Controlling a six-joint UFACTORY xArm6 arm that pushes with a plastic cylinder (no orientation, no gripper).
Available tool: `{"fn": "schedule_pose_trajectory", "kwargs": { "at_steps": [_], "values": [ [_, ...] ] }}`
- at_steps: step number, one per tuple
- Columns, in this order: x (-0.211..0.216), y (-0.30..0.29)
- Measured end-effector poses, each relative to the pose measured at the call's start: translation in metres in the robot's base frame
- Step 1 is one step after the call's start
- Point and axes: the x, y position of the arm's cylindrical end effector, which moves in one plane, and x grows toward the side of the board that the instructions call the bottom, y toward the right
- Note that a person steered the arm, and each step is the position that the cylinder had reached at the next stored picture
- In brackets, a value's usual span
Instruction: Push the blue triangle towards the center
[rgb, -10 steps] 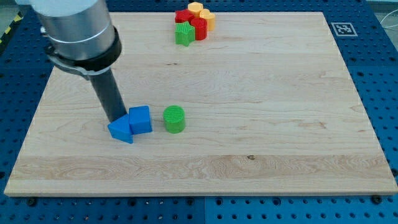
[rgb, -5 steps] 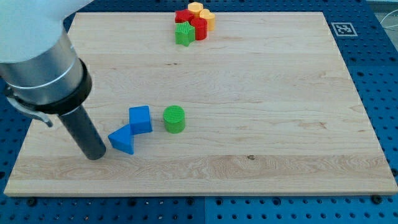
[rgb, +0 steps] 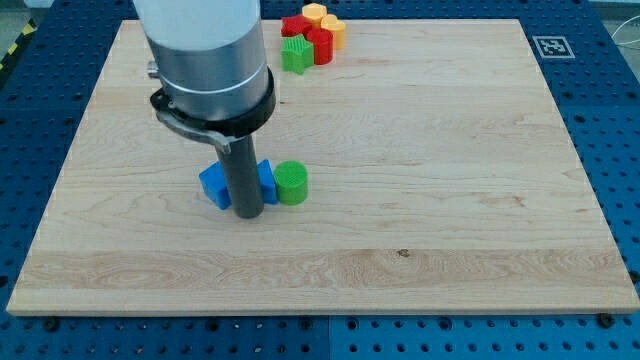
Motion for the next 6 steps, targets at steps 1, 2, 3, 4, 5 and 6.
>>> {"fn": "schedule_pose_trajectory", "kwargs": {
  "at_steps": [1,2,3,4,5,6],
  "values": [
    [-0.016,0.014],
    [-0.033,0.019],
    [-0.050,0.019],
    [-0.062,0.014],
    [-0.080,0.013],
    [-0.103,0.013]
  ]
}}
